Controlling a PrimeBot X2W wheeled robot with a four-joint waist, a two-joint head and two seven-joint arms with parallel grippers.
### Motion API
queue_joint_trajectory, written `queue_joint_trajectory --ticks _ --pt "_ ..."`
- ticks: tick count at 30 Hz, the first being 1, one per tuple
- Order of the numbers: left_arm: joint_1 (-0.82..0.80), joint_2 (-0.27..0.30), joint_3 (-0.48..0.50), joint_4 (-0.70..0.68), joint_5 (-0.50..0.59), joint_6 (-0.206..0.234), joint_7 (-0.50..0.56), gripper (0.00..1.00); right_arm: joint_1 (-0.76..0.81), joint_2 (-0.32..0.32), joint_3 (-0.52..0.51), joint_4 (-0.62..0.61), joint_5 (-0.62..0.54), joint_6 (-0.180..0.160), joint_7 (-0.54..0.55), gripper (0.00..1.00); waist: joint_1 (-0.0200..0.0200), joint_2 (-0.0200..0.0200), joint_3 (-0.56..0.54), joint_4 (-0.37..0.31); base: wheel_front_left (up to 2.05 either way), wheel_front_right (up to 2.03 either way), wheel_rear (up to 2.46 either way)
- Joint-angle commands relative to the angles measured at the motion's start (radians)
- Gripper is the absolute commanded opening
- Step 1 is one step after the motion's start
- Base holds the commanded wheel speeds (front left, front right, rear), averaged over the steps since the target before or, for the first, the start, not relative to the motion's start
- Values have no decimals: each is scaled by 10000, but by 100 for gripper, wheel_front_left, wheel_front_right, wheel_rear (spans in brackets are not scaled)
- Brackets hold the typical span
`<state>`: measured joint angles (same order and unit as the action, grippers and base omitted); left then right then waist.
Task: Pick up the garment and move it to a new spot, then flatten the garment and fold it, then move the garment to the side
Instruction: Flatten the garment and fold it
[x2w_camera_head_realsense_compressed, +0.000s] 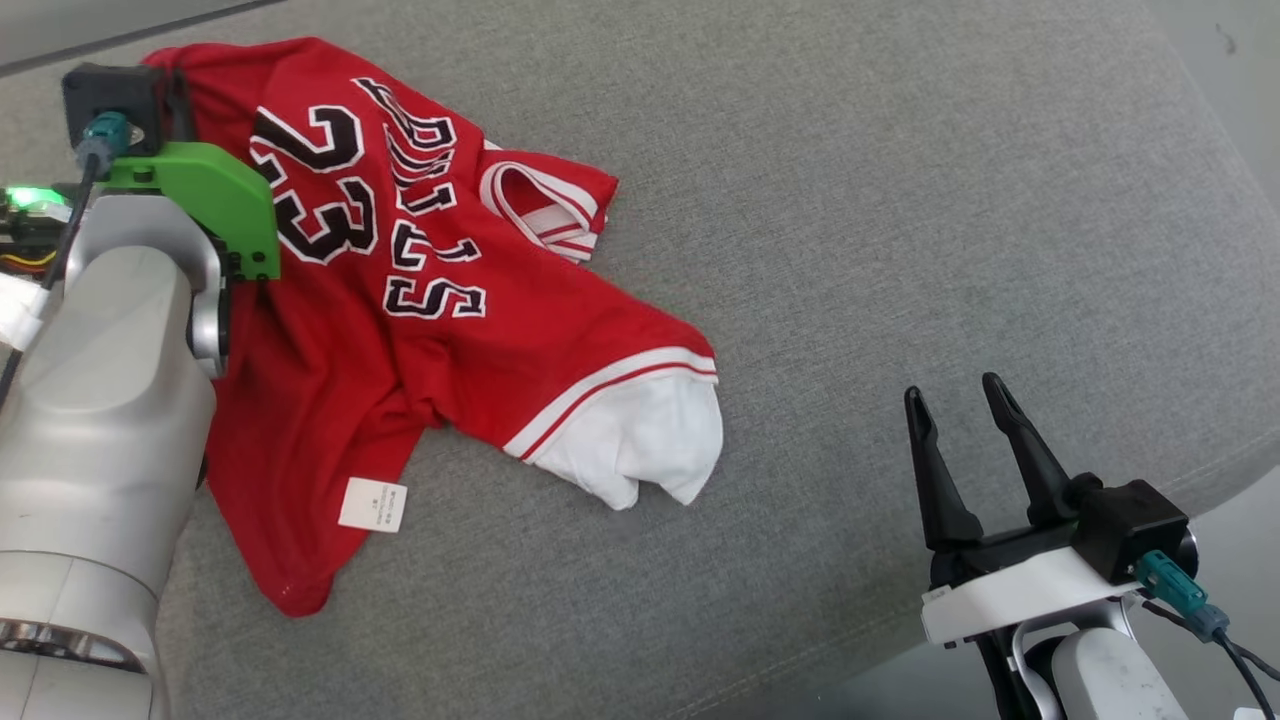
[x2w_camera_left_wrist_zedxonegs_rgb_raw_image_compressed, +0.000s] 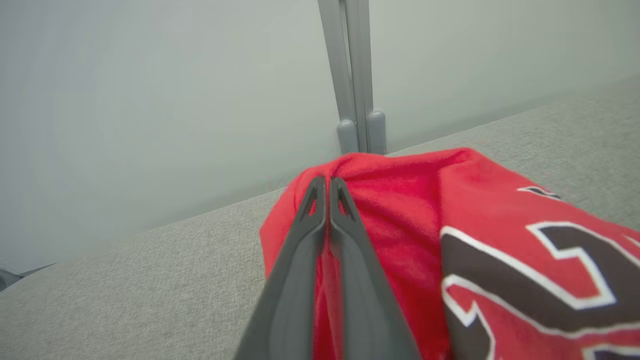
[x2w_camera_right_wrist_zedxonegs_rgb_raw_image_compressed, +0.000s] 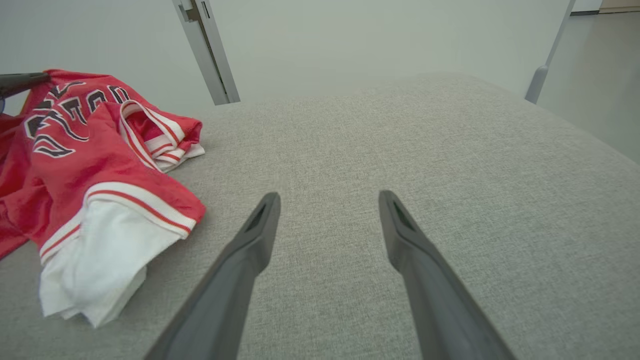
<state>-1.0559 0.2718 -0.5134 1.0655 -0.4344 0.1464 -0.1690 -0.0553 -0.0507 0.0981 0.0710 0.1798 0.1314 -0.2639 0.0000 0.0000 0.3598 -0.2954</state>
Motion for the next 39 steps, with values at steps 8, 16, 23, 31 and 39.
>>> queue_joint_trajectory --ticks 8,16,23,31,39 --pt "-191 -189 347 557 -213 370 -888 100 -51 -2 -147 -15 -54 -14 -9 100 0 0 105 124 0 0 0" --pt "1505 -727 1343 -2094 -205 422 -963 100 275 -8 -447 -85 -95 -14 -9 100 0 0 -731 733 0 0 0" --pt "4919 -1328 2435 -5439 74 333 -953 100 825 -7 -630 -55 -153 -14 -9 100 0 0 -1672 1060 0 0 0" --pt "8609 -1526 2190 -6979 157 185 -673 100 1451 -7 -948 -178 -126 -14 -7 100 0 0 -2240 1407 0 0 0" --pt "10041 -1498 2124 -7194 -255 334 -156 100 1514 -6 -785 -133 -154 -14 -9 100 0 0 -2233 1474 0 0 0"
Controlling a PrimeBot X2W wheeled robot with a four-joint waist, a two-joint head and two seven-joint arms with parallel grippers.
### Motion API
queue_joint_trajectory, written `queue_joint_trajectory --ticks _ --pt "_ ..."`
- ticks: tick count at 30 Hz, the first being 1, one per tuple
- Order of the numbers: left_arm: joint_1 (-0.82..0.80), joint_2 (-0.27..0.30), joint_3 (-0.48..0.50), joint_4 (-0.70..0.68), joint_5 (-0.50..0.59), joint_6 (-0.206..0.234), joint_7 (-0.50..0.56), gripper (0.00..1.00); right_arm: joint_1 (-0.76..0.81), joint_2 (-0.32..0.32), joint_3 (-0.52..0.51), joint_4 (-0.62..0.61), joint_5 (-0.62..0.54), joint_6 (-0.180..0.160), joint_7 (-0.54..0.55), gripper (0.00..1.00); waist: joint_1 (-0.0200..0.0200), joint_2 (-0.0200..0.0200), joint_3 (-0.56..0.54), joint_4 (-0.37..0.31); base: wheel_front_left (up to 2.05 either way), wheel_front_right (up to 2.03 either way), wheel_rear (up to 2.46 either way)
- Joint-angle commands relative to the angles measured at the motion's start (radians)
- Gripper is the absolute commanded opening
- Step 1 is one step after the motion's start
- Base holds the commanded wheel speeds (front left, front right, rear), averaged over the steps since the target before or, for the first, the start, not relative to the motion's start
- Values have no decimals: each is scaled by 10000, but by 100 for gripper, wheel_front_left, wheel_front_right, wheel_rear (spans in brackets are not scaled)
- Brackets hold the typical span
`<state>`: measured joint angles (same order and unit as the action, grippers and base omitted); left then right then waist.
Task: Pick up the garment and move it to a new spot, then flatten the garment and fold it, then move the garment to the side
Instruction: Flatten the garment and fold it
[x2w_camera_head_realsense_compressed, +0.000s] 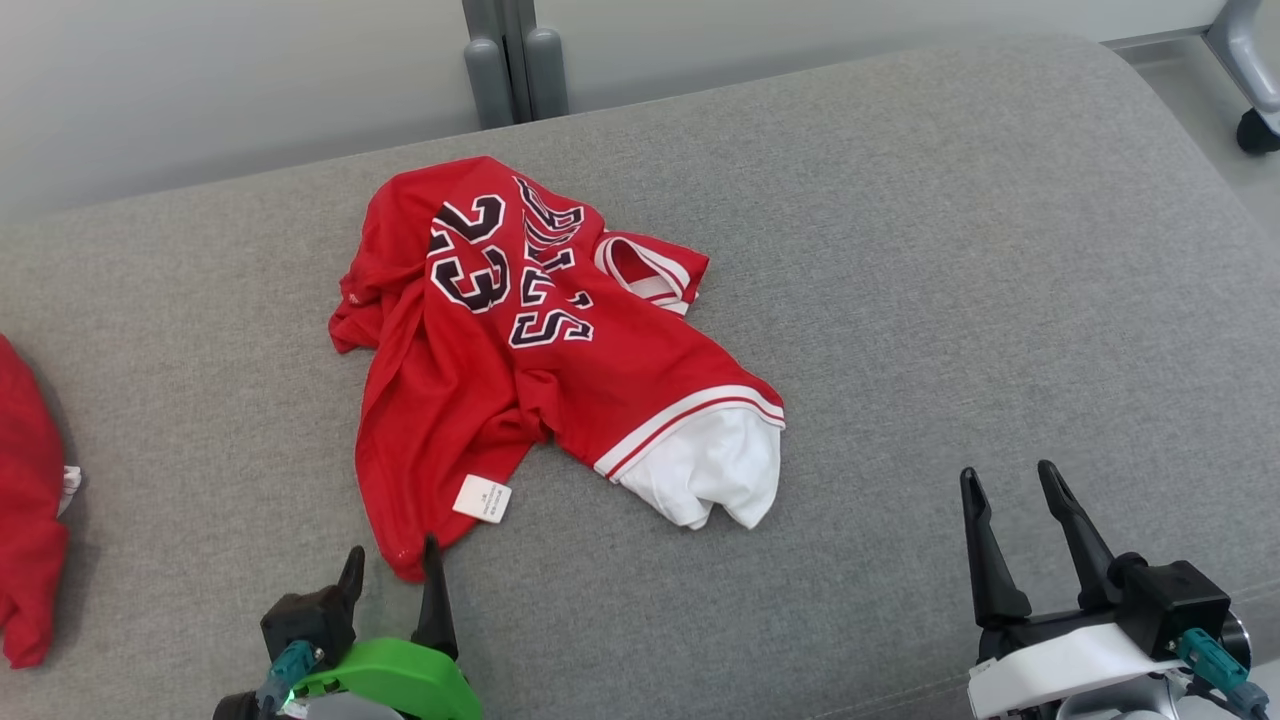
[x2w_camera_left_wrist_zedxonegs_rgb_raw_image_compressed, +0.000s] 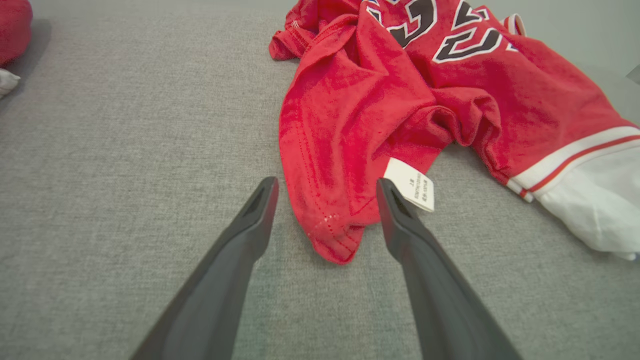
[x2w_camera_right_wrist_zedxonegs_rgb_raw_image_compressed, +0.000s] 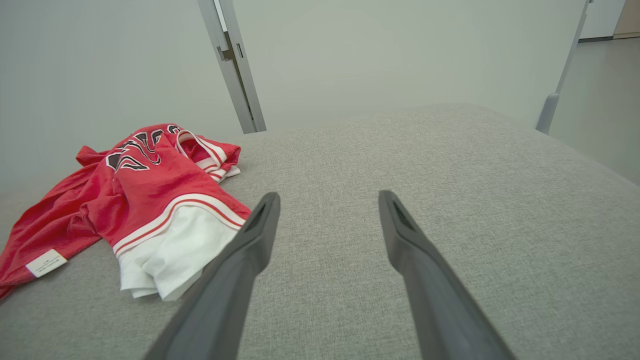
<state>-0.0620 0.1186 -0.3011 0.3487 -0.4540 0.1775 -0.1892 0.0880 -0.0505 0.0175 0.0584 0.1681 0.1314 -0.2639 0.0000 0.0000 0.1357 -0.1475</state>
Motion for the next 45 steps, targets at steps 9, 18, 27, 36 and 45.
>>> queue_joint_trajectory --ticks 9,18,27,36,45 --pt "-195 79 -156 549 -204 -234 270 100 -80 -8 162 56 -87 -14 -7 100 0 0 110 -94 0 0 0" --pt "-638 281 -216 1055 -110 -531 -115 0 -44 -8 122 86 -89 -14 -7 100 0 0 122 -81 0 0 0" --pt "476 935 -11 9 107 -119 -446 0 336 -8 3 104 -95 -14 -8 100 0 0 -228 315 0 0 0" --pt "1114 1000 55 -339 374 135 -676 100 411 -10 -20 271 -204 -14 -8 100 0 0 -490 765 0 0 0" --pt "2291 73 1142 -2807 1820 -37 -761 100 646 -36 -221 66 -178 -14 -8 100 0 0 -995 1043 0 0 0"
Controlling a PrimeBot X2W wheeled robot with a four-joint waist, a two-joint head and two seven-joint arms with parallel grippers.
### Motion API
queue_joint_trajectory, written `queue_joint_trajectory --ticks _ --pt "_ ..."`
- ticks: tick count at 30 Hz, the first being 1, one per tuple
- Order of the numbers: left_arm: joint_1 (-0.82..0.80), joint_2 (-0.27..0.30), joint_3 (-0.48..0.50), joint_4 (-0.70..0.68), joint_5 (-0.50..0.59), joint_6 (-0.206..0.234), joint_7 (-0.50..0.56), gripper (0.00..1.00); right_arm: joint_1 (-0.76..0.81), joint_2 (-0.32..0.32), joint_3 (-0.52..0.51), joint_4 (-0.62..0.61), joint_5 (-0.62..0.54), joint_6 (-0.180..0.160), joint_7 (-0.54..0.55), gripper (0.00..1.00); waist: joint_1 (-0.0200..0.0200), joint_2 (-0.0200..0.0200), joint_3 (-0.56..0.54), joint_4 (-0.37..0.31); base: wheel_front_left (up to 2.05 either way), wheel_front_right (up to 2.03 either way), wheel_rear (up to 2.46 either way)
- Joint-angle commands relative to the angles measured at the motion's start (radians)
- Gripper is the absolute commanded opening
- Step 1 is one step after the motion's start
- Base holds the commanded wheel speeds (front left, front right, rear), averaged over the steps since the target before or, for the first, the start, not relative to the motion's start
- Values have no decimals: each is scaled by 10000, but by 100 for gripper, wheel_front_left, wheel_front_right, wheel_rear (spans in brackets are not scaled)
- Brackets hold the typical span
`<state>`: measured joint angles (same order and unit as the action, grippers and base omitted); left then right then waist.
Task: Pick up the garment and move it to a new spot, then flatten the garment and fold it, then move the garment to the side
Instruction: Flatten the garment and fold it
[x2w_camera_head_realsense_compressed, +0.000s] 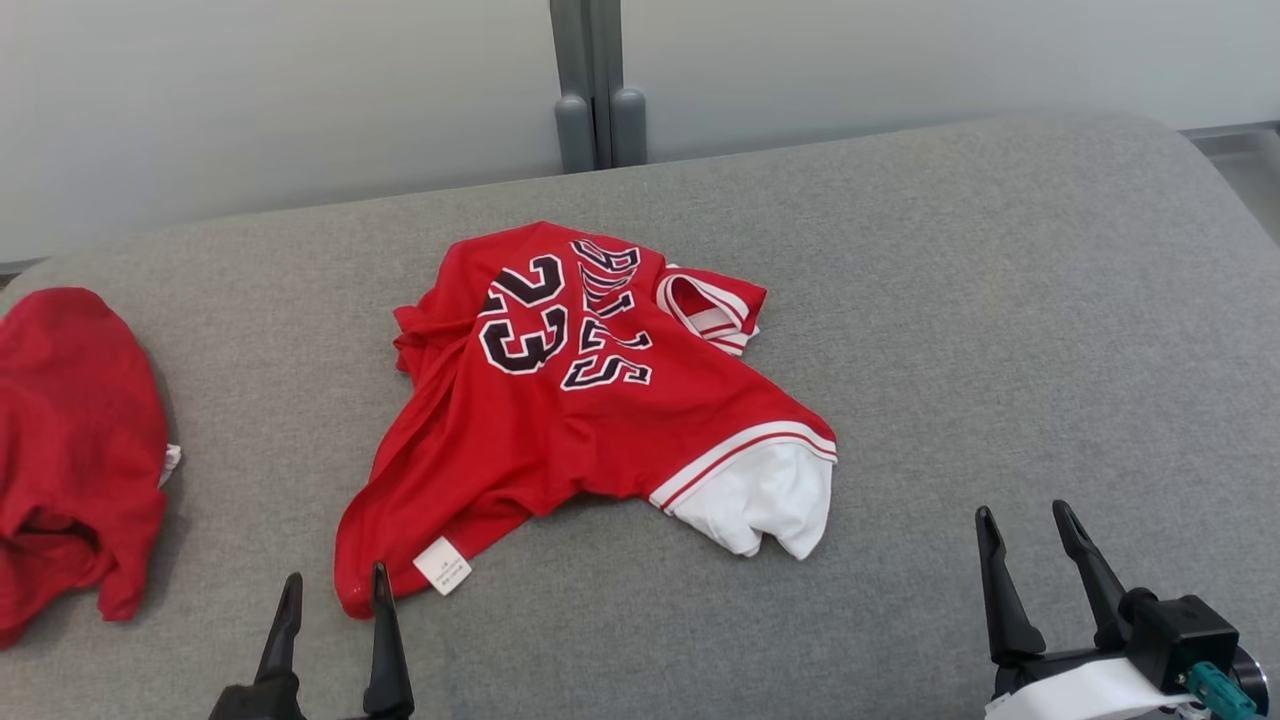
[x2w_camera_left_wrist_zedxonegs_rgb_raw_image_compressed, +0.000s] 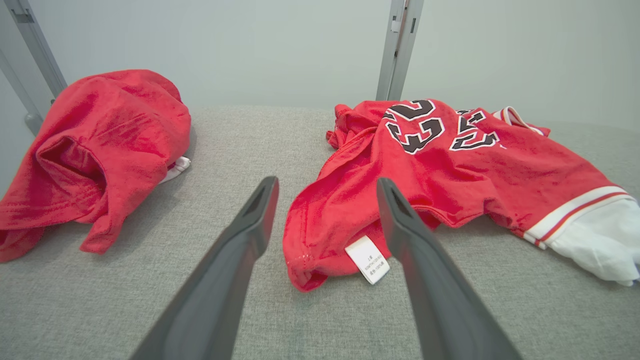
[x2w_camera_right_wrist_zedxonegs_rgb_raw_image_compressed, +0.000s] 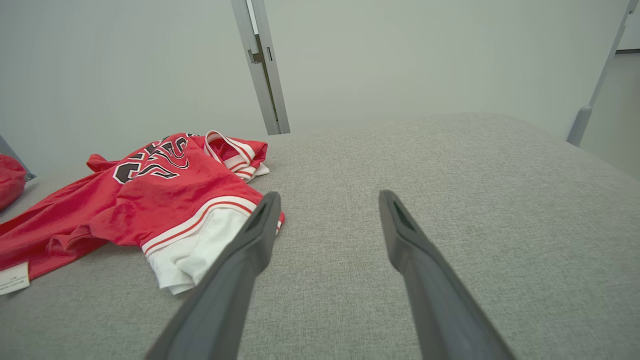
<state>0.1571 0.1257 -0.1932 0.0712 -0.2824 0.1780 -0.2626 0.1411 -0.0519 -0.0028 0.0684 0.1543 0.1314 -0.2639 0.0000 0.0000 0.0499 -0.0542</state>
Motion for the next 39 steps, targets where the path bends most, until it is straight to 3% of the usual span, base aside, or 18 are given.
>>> queue_joint_trajectory --ticks 1,6,17,22,29,32,37,39 --pt "230 -78 182 -164 262 -146 -26 100 171 -21 -41 -37 -37 -14 -8 100 0 0 -202 144 0 0 0" --pt "680 -456 761 -311 837 -990 -17 100 390 -7 -168 188 167 -14 -7 100 0 0 -405 296 0 0 0" --pt "670 -732 1308 396 1390 -2143 -19 100 352 3 -257 933 182 -14 -7 100 0 0 -704 380 0 0 0" --pt "494 -741 1281 387 1275 -2205 -18 100 250 4 -224 981 354 -14 -8 100 0 0 -724 355 0 0 0" --pt "148 -740 930 1058 1286 -1764 -16 100 -280 7 255 849 897 -14 31 100 0 0 -653 322 0 0 0" --pt "-321 -676 701 1476 1401 -1653 779 100 -740 5 697 947 1096 -14 1234 100 0 0 -608 329 0 0 0" --pt "-1119 -576 477 1204 1379 -1583 2995 100 -1629 5 1085 682 1535 -13 4134 100 0 0 -202 392 0 0 0" --pt "-1401 -554 403 1124 1357 -1550 3655 100 -1929 -1 1235 763 1243 -13 5025 100 0 0 31 452 0 0 0"
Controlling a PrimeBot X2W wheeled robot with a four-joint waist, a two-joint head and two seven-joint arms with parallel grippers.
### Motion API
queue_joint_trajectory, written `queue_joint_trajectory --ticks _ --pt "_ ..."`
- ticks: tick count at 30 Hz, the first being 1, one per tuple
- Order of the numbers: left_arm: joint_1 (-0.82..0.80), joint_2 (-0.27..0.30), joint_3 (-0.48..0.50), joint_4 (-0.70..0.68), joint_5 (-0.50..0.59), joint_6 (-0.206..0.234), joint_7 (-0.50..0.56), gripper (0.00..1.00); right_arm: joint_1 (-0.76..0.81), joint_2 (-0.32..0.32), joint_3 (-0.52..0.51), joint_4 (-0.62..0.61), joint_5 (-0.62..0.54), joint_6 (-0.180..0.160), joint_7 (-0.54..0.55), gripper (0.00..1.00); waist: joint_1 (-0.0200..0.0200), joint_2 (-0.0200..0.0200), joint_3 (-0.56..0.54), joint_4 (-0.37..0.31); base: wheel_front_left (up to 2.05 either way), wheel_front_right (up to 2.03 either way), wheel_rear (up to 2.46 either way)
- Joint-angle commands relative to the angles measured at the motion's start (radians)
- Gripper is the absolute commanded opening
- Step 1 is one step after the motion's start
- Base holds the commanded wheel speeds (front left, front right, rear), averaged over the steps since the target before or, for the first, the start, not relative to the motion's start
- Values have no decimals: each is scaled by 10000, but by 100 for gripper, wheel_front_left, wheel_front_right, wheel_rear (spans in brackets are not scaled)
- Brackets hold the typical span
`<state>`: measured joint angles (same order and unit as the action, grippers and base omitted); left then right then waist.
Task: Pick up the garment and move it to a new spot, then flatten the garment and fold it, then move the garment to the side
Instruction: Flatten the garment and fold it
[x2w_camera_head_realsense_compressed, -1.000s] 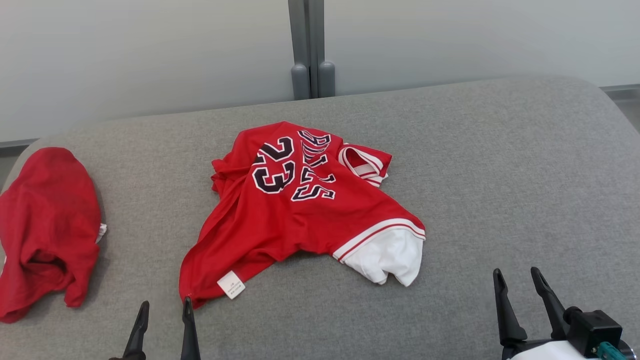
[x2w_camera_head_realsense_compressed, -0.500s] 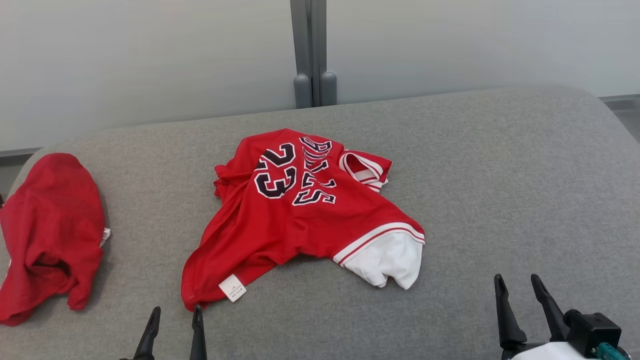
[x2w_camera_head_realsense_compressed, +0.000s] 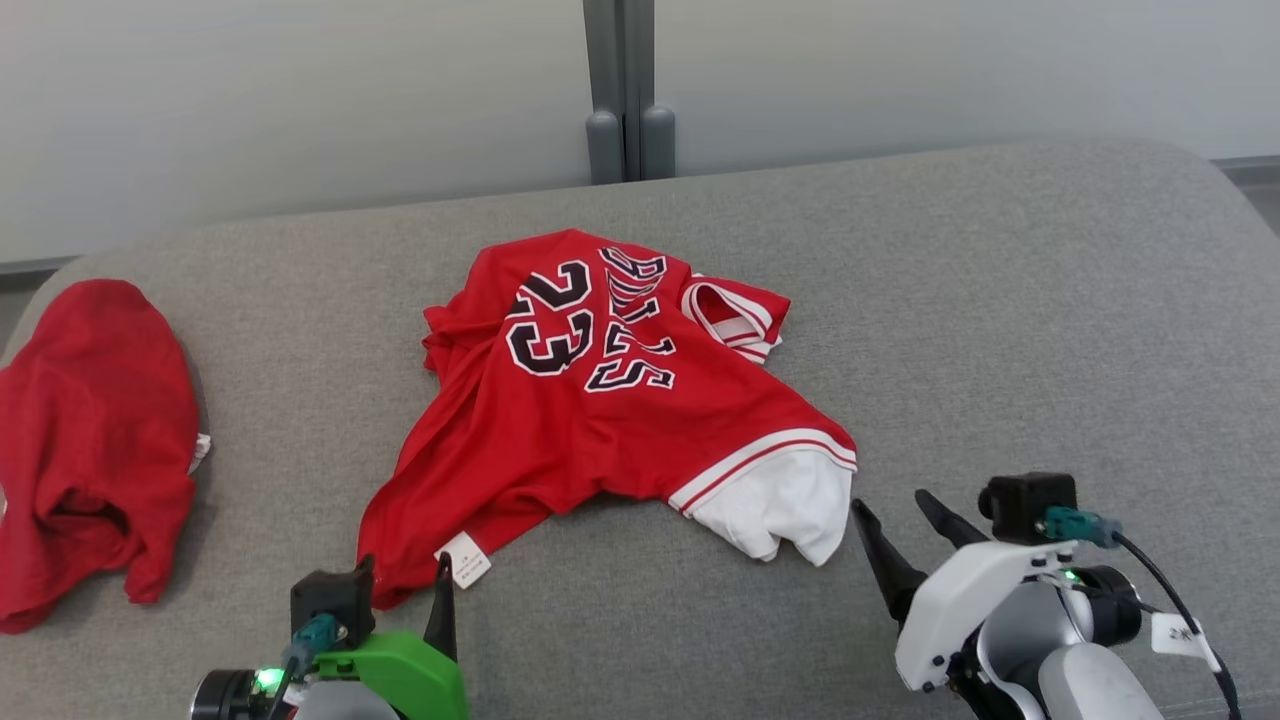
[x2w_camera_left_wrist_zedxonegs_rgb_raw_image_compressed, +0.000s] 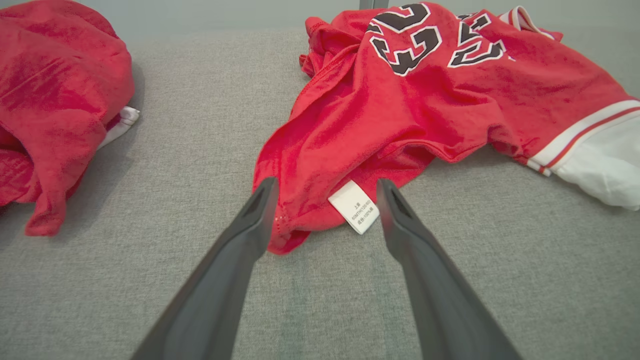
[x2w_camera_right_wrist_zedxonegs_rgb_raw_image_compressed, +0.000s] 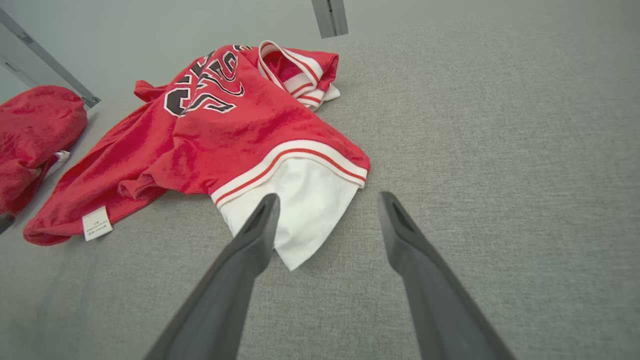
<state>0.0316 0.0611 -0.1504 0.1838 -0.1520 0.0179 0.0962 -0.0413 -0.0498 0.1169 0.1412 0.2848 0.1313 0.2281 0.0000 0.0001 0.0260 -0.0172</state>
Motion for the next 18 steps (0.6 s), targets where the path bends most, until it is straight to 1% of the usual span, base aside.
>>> queue_joint_trajectory --ticks 1,3,5,9,17,18 --pt "-238 141 -49 0 140 84 304 100 -230 -17 117 100 -28 -12 389 100 0 -1 376 88 0 0 0" --pt "-436 134 -56 11 81 124 715 100 -584 -25 246 347 -286 -12 883 100 0 -1 618 71 0 0 0" --pt "-607 145 -16 -26 34 187 888 100 -905 -23 356 619 -276 -12 1101 100 0 -1 898 74 0 0 0" --pt "-769 245 16 174 52 261 1103 100 -1476 -17 566 1321 -267 -12 1137 100 0 -1 1360 101 0 0 0" --pt "-1278 470 -192 499 207 117 1088 100 -2203 -20 1132 2287 161 -12 970 100 0 -1 1874 183 0 0 0" --pt "-1302 487 -219 536 219 117 1125 91 -2224 -20 1190 2365 203 -12 959 100 0 -1 1891 180 0 0 0"
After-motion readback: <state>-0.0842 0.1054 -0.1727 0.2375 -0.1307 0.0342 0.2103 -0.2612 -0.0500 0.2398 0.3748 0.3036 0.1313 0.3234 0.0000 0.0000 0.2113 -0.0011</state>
